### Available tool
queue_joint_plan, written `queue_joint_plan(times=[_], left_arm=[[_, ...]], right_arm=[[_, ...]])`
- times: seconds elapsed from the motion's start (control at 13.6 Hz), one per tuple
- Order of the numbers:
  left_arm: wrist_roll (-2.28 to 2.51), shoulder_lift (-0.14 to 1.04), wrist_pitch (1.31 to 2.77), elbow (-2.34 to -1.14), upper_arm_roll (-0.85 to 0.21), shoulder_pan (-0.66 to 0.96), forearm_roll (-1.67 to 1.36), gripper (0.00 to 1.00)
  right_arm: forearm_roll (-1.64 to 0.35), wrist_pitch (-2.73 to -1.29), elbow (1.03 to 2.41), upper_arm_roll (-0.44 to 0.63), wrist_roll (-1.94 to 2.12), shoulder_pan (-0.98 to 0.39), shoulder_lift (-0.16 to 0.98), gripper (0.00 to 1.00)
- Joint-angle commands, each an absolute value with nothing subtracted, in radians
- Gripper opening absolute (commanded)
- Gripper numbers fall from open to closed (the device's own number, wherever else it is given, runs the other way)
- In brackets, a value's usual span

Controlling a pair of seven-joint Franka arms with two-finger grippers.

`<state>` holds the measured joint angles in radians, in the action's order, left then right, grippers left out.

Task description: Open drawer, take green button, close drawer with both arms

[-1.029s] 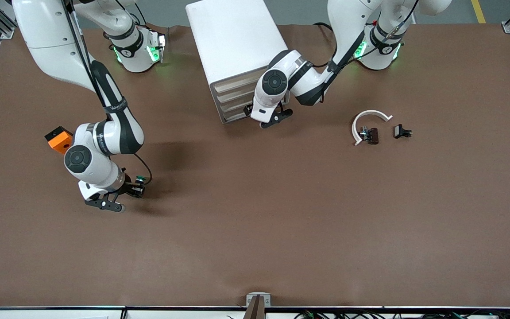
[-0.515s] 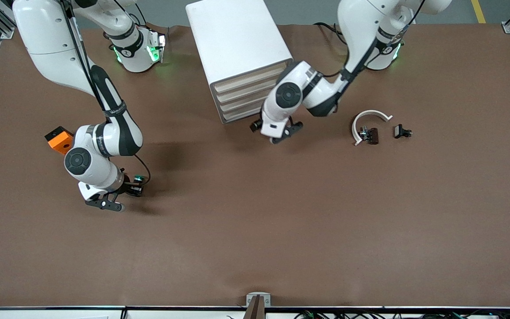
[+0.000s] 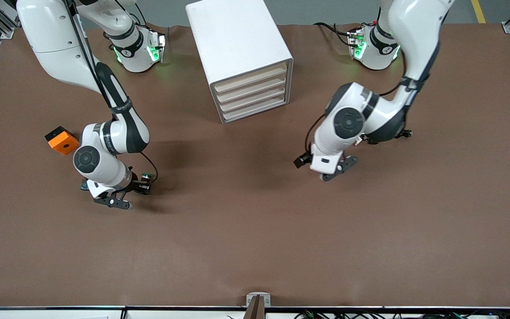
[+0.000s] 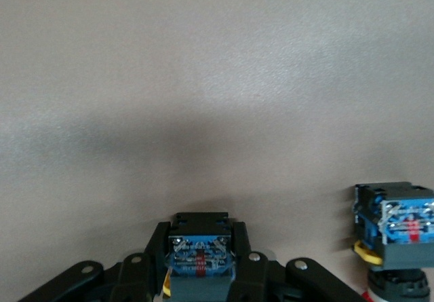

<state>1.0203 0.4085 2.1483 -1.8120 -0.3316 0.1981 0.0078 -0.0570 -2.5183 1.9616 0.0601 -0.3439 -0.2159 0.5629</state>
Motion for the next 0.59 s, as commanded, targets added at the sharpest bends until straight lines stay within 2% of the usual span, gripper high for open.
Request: queue_joint_plan(times=[0.0,0.07,0.15,0.37,0.51], left_arm=[[0.893,0.301,2.077,-1.801,-0.339,0.106,0.023,1.0],[0.858,0.272,2.059,-1.798,-0.336,0.085,0.023,1.0],[0.835,0.246,2.045,-1.795,-0.334,0.056,0.025,1.0],[0.65,0.164,1.973,-1.775,-0.336,-0.055,0.025,1.0],[0.551,0.14,1.851,-1.715,-0.336,-0.104,0.025,1.0]], right_arm=[[-0.063,-2.52,1.994,0.052,-0.356,-0.213,0.552,0.0],[-0.061,-2.502,1.988,0.052,-0.348,-0.209,0.552,0.22],[-0.061,-2.485,1.982,0.052,-0.347,-0.206,0.552,0.99],[-0.061,-2.418,1.942,0.054,-0.347,-0.203,0.528,1.0],[-0.06,-2.213,1.846,0.055,-0.342,-0.193,0.491,1.0]])
